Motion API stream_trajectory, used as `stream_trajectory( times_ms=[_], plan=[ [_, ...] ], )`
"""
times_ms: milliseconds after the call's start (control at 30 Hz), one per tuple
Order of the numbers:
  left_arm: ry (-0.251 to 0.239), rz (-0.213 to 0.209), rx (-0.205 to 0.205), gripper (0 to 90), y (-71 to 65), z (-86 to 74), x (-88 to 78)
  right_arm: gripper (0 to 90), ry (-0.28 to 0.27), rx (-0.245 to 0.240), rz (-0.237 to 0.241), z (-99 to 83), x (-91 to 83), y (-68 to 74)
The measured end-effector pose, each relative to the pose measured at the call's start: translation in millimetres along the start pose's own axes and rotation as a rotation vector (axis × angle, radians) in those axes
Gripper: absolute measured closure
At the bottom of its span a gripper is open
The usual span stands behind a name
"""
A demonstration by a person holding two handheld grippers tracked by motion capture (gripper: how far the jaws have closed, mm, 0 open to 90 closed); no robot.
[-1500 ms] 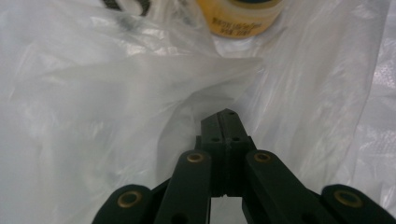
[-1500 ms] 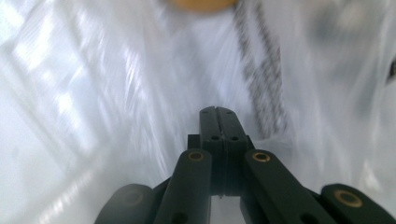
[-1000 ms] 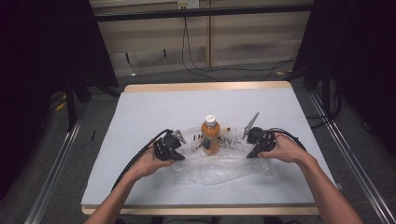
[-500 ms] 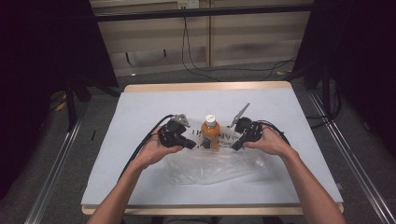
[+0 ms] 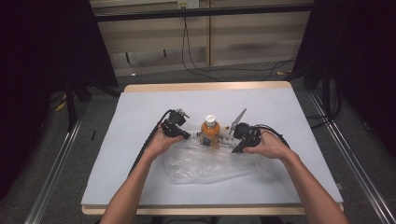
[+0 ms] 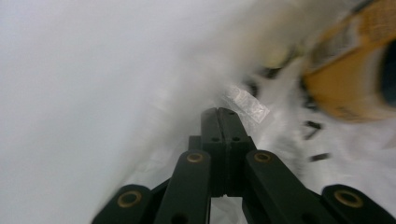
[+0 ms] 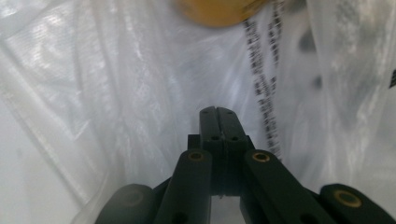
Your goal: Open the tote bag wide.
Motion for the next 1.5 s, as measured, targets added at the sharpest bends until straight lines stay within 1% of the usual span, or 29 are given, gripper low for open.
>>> stream_trajectory(
  times_ms=[33, 67, 167, 200, 233, 267, 333, 367, 400, 500, 533, 567, 600, 633, 767, 833, 867, 900, 933, 967, 1000, 1067, 1133, 1200, 1267, 1367, 1433, 1467, 1500],
  plan=[
    [0.000, 0.000, 0.000, 90.0, 0.0, 0.0, 0.0, 90.0, 0.000, 0.000, 0.000, 0.0, 0.0, 0.0],
    [-0.009, 0.004, -0.008, 90.0, 1.0, -1.4, -0.7, 90.0, 0.009, -0.004, 0.025, -3.5, -1.1, 3.0],
    [-0.039, -0.027, -0.002, 90.0, -4.9, -2.6, -4.0, 90.0, 0.023, -0.033, 0.050, -10.2, -3.9, 7.1],
    [-0.015, -0.037, 0.040, 90.0, -6.0, -2.5, -6.8, 90.0, 0.023, -0.033, 0.050, -10.2, -3.9, 7.1],
    [-0.020, -0.041, 0.049, 90.0, -10.7, -2.1, -7.5, 90.0, 0.027, -0.024, 0.044, -10.2, -4.4, 6.3],
    [-0.011, -0.045, 0.081, 90.0, -14.1, -1.4, -9.4, 90.0, 0.023, -0.014, 0.033, -9.6, -4.2, 4.3],
    [-0.015, -0.057, 0.133, 90.0, -30.4, -0.6, -13.5, 90.0, -0.007, 0.017, 0.011, -6.3, -4.8, -4.7],
    [-0.015, -0.057, 0.133, 90.0, -30.4, -0.6, -13.5, 90.0, -0.007, 0.017, 0.011, -6.3, -4.8, -4.7],
    [-0.027, -0.069, 0.143, 90.0, -35.8, -0.5, -15.4, 90.0, -0.027, 0.029, -0.003, -2.4, -4.9, -11.9],
    [-0.047, -0.094, 0.178, 90.0, -51.0, -2.9, -18.6, 90.0, -0.048, 0.056, -0.008, 1.8, -4.7, -18.0],
    [-0.051, -0.105, 0.185, 90.0, -56.4, -4.6, -18.6, 90.0, -0.053, 0.070, -0.017, 4.0, -4.1, -21.3],
    [-0.055, -0.144, 0.198, 90.0, -69.0, -10.1, -16.9, 90.0, -0.050, 0.078, -0.030, 8.1, -1.9, -27.1],
    [-0.055, -0.144, 0.198, 90.0, -69.0, -10.1, -16.9, 90.0, -0.047, 0.085, -0.039, 10.0, -0.8, -29.8],
    [-0.030, -0.158, 0.212, 90.0, -79.9, -18.2, -14.7, 90.0, -0.046, 0.084, -0.050, 11.8, 0.6, -32.6],
    [-0.020, -0.205, 0.239, 90.0, -92.9, -30.9, -10.7, 90.0, -0.033, 0.118, -0.061, 13.6, 5.1, -38.5],
    [0.006, -0.224, 0.260, 90.0, -105.6, -42.1, -5.9, 90.0, -0.054, 0.147, -0.079, 13.2, 5.3, -45.3],
    [0.006, -0.224, 0.260, 90.0, -105.6, -42.1, -5.9, 90.0, -0.051, 0.159, -0.099, 12.8, 4.7, -48.0],
    [0.038, -0.225, 0.291, 90.0, -107.8, -45.4, -5.8, 90.0, -0.050, 0.163, -0.125, 12.2, 4.1, -51.4],
    [0.031, -0.224, 0.285, 90.0, -111.1, -48.6, -4.1, 90.0, -0.049, 0.172, -0.135, 11.2, 3.5, -54.2],
    [0.043, -0.228, 0.303, 90.0, -111.7, -51.3, -5.5, 90.0, -0.052, 0.183, -0.145, 10.3, 3.1, -56.9],
    [0.036, -0.232, 0.283, 90.0, -113.3, -52.5, -5.6, 90.0, -0.060, 0.208, -0.155, 9.9, 2.9, -59.0],
    [0.037, -0.236, 0.289, 90.0, -113.7, -53.5, -6.1, 90.0, -0.071, 0.220, -0.158, 9.3, 3.1, -61.7],
    [0.038, -0.246, 0.290, 90.0, -115.1, -57.1, -7.9, 90.0, -0.081, 0.247, -0.206, 8.7, 3.1, -68.0],
    [0.040, -0.250, 0.290, 90.0, -113.8, -57.3, -9.2, 90.0, -0.078, 0.249, -0.233, 10.1, 3.2, -68.9],
    [0.004, -0.262, 0.276, 90.0, -110.9, -55.1, -10.3, 90.0, -0.079, 0.246, -0.245, 11.7, 3.9, -67.5],
    [-0.007, -0.257, 0.277, 90.0, -109.2, -51.8, -11.8, 90.0, -0.092, 0.250, -0.227, 14.1, 4.6, -65.0],
    [-0.021, -0.256, 0.264, 90.0, -107.5, -48.7, -14.8, 90.0, -0.125, 0.239, -0.195, 19.2, 2.3, -58.8],
    [-0.049, -0.265, 0.247, 90.0, -104.2, -46.1, -16.6, 90.0, -0.132, 0.242, -0.195, 20.7, 1.1, -57.4],
    [-0.052, -0.264, 0.244, 90.0, -101.7, -44.9, -18.0, 90.0, -0.140, 0.243, -0.192, 22.1, 0.1, -56.3]
  ],
)
Point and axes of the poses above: each handheld gripper's, and its own axes: x roughly forward along the jaws, z roughly out of its top, y roughly to its left, the point moved 4 cm from there along x, roughly forward along the jaws, and after that the axes turned 8 degrees about -z, right-handed, at the moved point
